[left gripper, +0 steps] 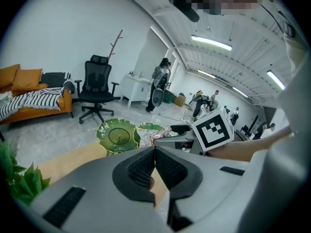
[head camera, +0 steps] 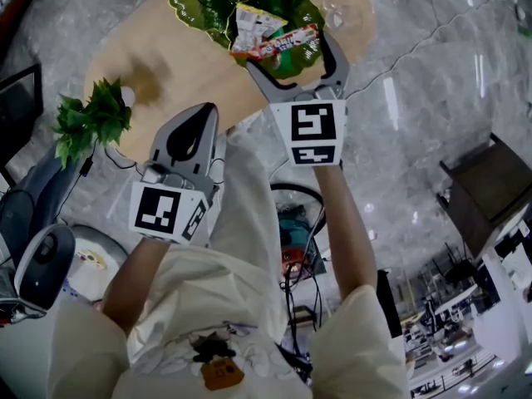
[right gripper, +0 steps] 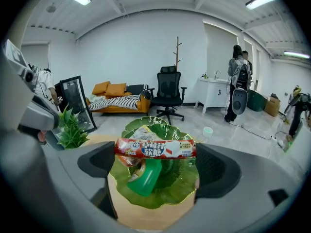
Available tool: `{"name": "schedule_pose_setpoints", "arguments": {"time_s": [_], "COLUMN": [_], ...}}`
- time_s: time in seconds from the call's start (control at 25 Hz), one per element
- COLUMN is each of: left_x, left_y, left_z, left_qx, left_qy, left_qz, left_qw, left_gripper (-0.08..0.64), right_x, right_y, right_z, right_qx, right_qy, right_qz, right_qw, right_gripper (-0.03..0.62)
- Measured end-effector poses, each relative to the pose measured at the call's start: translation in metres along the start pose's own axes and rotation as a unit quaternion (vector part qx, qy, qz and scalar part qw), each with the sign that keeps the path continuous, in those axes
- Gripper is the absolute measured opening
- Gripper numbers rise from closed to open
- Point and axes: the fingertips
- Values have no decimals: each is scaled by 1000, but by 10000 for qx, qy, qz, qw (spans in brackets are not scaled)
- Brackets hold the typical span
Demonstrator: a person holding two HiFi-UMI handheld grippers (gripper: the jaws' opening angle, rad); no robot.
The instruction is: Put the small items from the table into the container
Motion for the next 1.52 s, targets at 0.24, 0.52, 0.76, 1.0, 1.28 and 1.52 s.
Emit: {"name": "schedule_pose_setpoints", "arguments": {"time_s": [0.24, 0.52, 0.76, 1.0, 1.28, 1.52], "left_x": [-2, -2, -1, 0, -1, -2], "left_y": [8, 19, 24, 30, 30, 28], "left_z": [1, 1, -1, 4, 6, 7], "left_qx": [-24, -51, -92, -138, -124, -100], "left_qy": [-27, -86, -82, -42, -22, -15], "left_qz": [42, 54, 6, -23, -34, -37], "left_qw": [10000, 9999, 9999, 9999, 9999, 9999], "left_gripper": [9, 9, 9, 9, 9, 9], "right_x": [3, 7, 14, 17, 9, 7], "right_y": [9, 17, 18, 17, 14, 12], "right_z": [-1, -2, 2, 1, -4, -2], "right_qx": [-35, -73, 60, 58, 32, 73], "right_qy": [-92, -80, 169, 195, 220, 300], "right_qz": [97, 213, 219, 254, 254, 258], "right_qw": [9999, 9997, 9996, 9995, 9994, 9992], "right_gripper": [531, 532, 532, 532, 532, 532]}}
Point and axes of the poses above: the fingertips, and each gripper's own axes: y forward along the fingers, x to its right, z out of its top, and after that the axes turned 6 degrees about -x, right-handed
